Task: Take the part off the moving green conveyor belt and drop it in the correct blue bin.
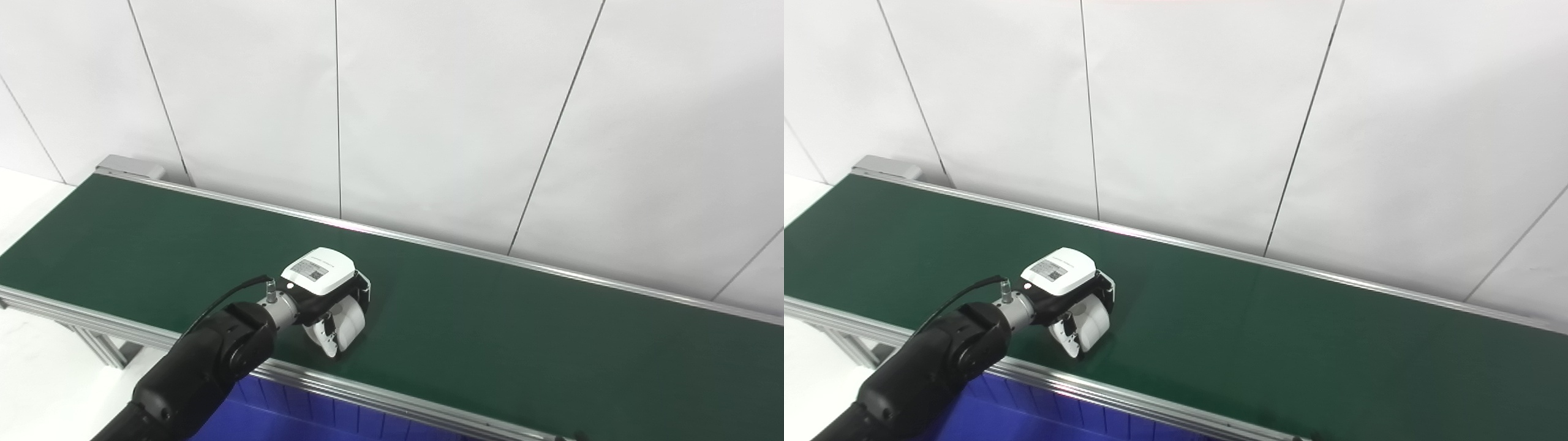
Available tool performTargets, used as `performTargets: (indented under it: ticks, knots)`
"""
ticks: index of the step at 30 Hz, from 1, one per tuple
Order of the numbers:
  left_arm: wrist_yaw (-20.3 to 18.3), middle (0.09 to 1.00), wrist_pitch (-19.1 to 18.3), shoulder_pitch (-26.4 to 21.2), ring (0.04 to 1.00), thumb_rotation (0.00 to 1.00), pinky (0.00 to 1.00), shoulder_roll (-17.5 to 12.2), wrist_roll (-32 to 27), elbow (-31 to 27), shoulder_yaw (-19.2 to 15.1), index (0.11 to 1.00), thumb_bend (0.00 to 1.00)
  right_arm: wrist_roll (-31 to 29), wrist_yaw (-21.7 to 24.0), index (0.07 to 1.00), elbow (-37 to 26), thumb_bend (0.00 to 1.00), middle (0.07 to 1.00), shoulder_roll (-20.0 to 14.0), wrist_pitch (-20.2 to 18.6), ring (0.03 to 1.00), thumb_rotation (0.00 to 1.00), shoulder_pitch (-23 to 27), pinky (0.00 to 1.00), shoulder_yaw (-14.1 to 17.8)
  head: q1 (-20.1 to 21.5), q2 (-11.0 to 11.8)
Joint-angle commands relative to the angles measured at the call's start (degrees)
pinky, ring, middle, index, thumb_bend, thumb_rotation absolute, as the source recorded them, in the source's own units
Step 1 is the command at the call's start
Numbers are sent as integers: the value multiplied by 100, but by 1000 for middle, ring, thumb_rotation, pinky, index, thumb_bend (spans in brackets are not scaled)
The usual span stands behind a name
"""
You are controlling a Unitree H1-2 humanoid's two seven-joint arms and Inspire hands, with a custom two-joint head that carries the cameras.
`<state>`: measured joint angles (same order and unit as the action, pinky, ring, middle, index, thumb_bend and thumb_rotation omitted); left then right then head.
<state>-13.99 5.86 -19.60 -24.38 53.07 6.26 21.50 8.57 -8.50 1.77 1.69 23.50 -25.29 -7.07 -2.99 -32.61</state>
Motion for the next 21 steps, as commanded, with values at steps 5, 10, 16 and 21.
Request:
performTargets:
  ticks: [5, 10, 16, 21]
  knots:
    - [-346, 514, -138, -70, 531, 62, 582, -226, -177, -1234, -276, 483, 523, 105, 0, 971, -411, 688, 882, 102, 123, 780, 1000, -105, 744, 6, -10, -321]
    - [-720, 499, -255, 159, 523, 62, 562, -313, -296, -2074, -484, 482, 523, 132, 63, 974, -801, 702, 881, 127, -186, 781, 1000, -172, 753, 6, -52, -801]
    - [-1056, 478, -491, 794, 511, 62, 543, -274, -356, -2896, -736, 482, 523, -81, 216, 960, -1388, 724, 874, 57, -624, 765, 1000, -245, 740, 72, -182, -1348]
    - [-1216, 500, -523, 1488, 523, 61, 554, -270, -283, -3152, -762, 482, 522, -183, 309, 931, -1589, 747, 848, 15, -856, 735, 1000, -216, 699, 129, -158, -1393]
